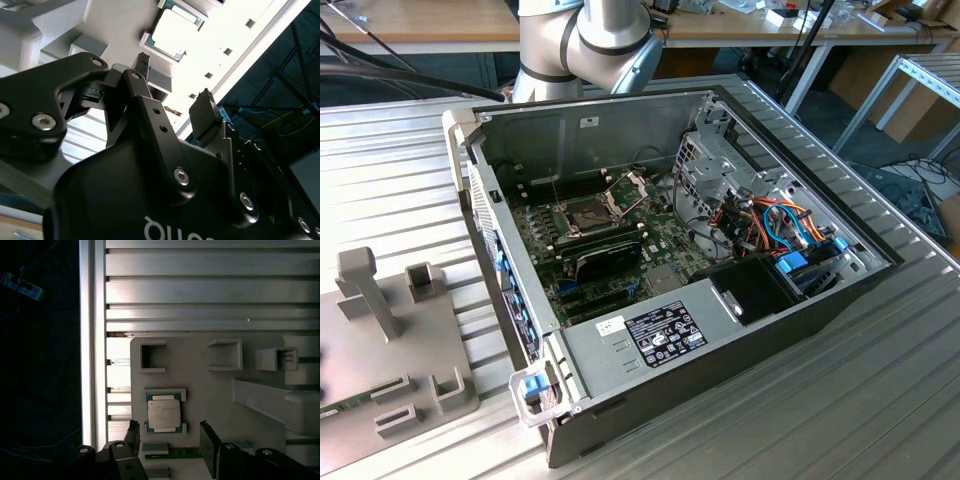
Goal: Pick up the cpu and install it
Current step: 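Pick up the cpu and move it towards the insertion slot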
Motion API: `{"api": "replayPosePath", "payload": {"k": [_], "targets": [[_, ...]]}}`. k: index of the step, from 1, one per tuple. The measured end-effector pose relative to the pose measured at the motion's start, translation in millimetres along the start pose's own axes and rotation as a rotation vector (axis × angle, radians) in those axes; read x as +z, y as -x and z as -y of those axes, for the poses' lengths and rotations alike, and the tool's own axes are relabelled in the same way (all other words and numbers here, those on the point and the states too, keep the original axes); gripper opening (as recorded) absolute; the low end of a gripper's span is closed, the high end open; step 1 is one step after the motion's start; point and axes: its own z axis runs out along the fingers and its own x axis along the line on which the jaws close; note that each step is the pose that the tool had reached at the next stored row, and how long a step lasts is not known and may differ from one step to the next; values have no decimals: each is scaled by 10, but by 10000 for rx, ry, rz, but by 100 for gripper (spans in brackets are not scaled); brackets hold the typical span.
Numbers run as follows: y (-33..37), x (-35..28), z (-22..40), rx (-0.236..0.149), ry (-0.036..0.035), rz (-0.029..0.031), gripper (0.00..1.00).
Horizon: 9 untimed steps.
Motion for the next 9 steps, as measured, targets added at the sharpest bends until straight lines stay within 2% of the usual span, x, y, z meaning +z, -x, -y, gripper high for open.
{"api": "replayPosePath", "payload": {"k": [6, 9], "targets": [[0, 12, 0, 0, -22, 1, 60], [0, 37, 1, -1, -90, 2, 60]]}}
